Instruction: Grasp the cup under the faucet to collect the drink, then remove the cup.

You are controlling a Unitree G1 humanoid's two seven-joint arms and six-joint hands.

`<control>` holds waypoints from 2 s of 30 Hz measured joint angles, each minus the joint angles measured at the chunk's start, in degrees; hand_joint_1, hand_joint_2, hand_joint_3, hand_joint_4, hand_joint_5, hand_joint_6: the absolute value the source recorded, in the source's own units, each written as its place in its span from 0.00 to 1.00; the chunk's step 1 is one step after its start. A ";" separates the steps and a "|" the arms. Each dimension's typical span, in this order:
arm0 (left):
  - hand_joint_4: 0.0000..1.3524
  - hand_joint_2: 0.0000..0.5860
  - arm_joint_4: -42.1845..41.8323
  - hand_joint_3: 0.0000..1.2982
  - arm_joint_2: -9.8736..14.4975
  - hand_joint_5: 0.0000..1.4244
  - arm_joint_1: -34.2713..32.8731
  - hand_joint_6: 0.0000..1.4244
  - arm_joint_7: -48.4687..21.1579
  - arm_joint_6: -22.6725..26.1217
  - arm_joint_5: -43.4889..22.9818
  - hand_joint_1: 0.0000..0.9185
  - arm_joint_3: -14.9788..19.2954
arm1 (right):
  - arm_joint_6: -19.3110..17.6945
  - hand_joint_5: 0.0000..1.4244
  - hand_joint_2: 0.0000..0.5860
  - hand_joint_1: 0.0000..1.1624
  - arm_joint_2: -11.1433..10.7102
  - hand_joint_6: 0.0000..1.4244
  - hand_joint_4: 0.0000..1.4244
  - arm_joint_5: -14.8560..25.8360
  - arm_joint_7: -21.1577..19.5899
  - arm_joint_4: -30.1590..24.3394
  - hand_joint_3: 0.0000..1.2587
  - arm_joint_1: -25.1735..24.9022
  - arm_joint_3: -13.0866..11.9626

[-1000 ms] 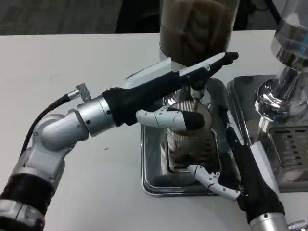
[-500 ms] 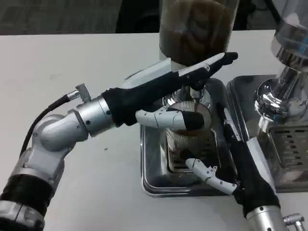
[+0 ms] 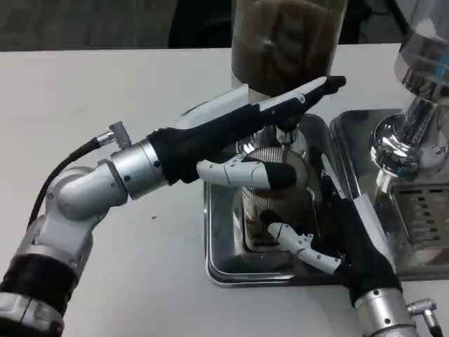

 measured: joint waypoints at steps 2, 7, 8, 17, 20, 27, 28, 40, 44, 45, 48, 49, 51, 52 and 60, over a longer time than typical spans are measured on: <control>0.00 0.08 0.00 0.00 0.07 0.00 0.00 0.00 0.00 -0.01 0.00 0.00 0.01 | 0.00 0.00 0.39 0.54 0.00 0.00 0.00 0.14 0.20 0.29 0.00 -0.39 -0.05; 0.00 0.07 -0.01 0.00 0.13 0.00 0.00 0.00 0.00 -0.04 0.00 0.00 0.02 | 0.00 0.00 0.39 0.53 0.00 0.00 0.00 0.72 0.49 1.34 0.00 -1.09 -0.11; 0.00 0.07 -0.02 0.00 0.14 0.00 0.00 0.00 0.00 -0.05 0.00 0.00 0.02 | 0.00 0.00 0.39 0.53 0.00 0.00 0.00 0.81 0.72 1.65 0.00 -1.23 -0.13; 0.00 0.07 -0.19 0.00 0.14 0.00 0.20 0.00 -0.01 0.00 -0.19 0.00 0.13 | 0.00 0.00 0.40 0.53 0.06 0.00 0.00 1.29 0.98 1.93 0.00 -1.33 -0.50; 0.00 0.07 -0.32 0.00 0.14 0.00 0.28 0.00 -0.02 0.29 -0.81 0.00 0.15 | -0.01 0.00 0.40 0.53 0.16 0.00 0.00 1.54 0.99 2.18 0.00 -1.34 -0.58; 0.00 0.07 -0.62 0.00 0.11 0.00 0.48 0.00 -1.69 1.46 -3.39 0.00 0.39 | -0.12 0.00 0.41 0.53 0.25 0.00 0.00 1.59 0.99 2.54 0.00 -1.44 -0.85; 0.00 0.07 -0.62 0.00 0.08 0.00 0.51 0.00 -2.01 1.58 -3.76 0.00 0.46 | -0.13 0.00 0.41 0.52 0.28 0.00 0.00 1.59 0.99 2.54 0.00 -1.45 -0.89; 0.00 0.08 -0.49 0.00 -1.04 0.00 0.52 0.00 -6.94 4.82 -8.60 0.00 2.68 | -0.17 0.00 0.42 0.52 0.77 0.00 0.00 1.57 0.98 2.58 0.00 -1.51 -1.14; 0.00 0.08 -0.49 0.00 -1.43 0.00 0.67 0.00 -8.15 5.59 -10.05 0.00 3.23 | -0.17 0.00 0.42 0.52 0.80 0.00 0.00 1.56 0.98 2.58 0.00 -1.51 -1.16; 0.00 0.08 -0.52 0.00 -1.51 0.00 0.78 0.00 -8.24 5.80 -10.32 0.00 3.39 | -0.17 0.00 0.42 0.52 0.80 0.00 0.00 1.55 0.98 2.58 0.00 -1.51 -1.16; 0.00 0.08 -1.19 0.00 -1.65 0.00 1.04 0.00 -8.87 6.45 -10.61 0.00 4.05 | -0.17 0.00 0.42 0.52 0.80 0.00 0.00 1.55 0.98 2.58 0.00 -1.50 -1.16; 0.00 0.08 -1.34 0.00 -1.68 0.00 1.07 0.00 -9.03 6.63 -10.70 0.00 4.22 | -0.17 0.00 0.42 0.52 0.80 0.00 0.00 1.55 0.98 2.58 0.00 -1.50 -1.16; 0.00 0.08 -2.20 0.00 -1.94 0.00 1.31 0.00 -9.99 8.07 -12.26 0.00 4.98 | -0.17 0.00 0.42 0.52 0.80 0.00 0.00 1.54 0.98 2.57 0.00 -1.50 -1.16; 0.00 0.08 -2.50 0.00 -2.05 0.00 1.34 0.00 -10.16 8.38 -12.68 0.00 5.10 | -0.17 0.00 0.42 0.52 0.80 0.00 0.00 1.54 0.98 2.57 0.00 -1.50 -1.16; 0.00 0.08 -6.98 0.00 -2.62 0.00 2.14 0.00 -12.83 13.53 -15.97 0.00 7.35 | -0.17 0.00 0.42 0.52 0.79 0.00 0.00 1.55 0.98 2.57 0.00 -1.49 -1.19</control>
